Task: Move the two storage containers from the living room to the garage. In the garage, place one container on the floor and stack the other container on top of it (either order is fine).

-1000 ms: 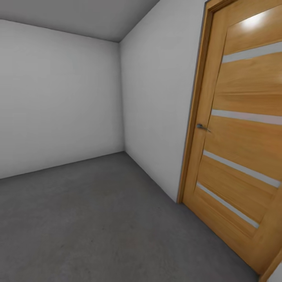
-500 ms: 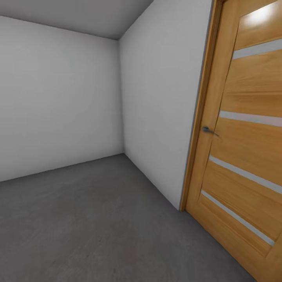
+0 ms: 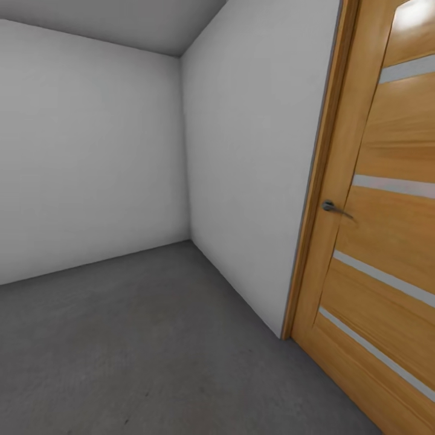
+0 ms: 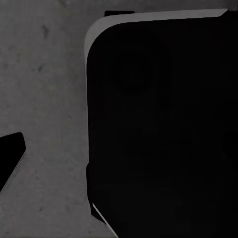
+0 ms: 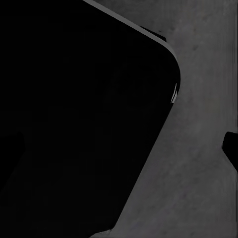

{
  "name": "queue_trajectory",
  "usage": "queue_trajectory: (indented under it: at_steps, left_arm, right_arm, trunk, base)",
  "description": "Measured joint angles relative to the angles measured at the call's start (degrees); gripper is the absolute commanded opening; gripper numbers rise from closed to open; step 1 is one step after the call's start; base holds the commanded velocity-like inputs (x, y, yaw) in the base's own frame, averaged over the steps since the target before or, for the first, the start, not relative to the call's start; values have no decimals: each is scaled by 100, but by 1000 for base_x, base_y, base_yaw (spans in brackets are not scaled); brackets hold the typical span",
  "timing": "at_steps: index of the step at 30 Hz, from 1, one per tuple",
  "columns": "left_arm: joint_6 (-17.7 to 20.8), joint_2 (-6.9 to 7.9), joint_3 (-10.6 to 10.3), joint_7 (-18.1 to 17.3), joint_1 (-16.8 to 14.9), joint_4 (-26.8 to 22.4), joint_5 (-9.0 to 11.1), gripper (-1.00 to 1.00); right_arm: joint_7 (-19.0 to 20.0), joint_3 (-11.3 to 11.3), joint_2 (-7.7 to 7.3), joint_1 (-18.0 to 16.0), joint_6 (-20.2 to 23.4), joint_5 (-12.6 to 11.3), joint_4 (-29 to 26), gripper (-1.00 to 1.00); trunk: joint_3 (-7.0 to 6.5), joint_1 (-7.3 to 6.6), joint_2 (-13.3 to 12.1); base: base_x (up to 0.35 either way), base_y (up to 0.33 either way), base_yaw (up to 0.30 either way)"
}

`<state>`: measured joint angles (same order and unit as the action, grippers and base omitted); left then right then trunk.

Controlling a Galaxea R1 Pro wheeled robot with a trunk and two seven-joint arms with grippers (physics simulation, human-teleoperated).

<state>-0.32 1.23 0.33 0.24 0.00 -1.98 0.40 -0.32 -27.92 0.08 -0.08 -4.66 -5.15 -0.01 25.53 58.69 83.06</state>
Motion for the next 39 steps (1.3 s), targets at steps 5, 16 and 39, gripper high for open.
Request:
queue_trajectory:
  at_steps: [5, 16, 39]
  left_arm:
    - [0, 0, -1, 0, 0, 0, 1, 100]
    - [0, 0, 0, 0, 0, 0, 4, 100]
    - [-8, 0, 0, 0, 0, 0, 2, 100]
  right_arm:
    - [0, 0, 0, 0, 0, 1, 0, 100]
    - [0, 0, 0, 0, 0, -1, 0, 100]
    - [0, 0, 0, 0, 0, -2, 0, 100]
  trunk:
    - [0, 0, 0]
    - [0, 0, 0]
    - [0, 0, 0]
  base:
    - [323, 0, 0]
    - [323, 0, 0]
    - [312, 0, -1]
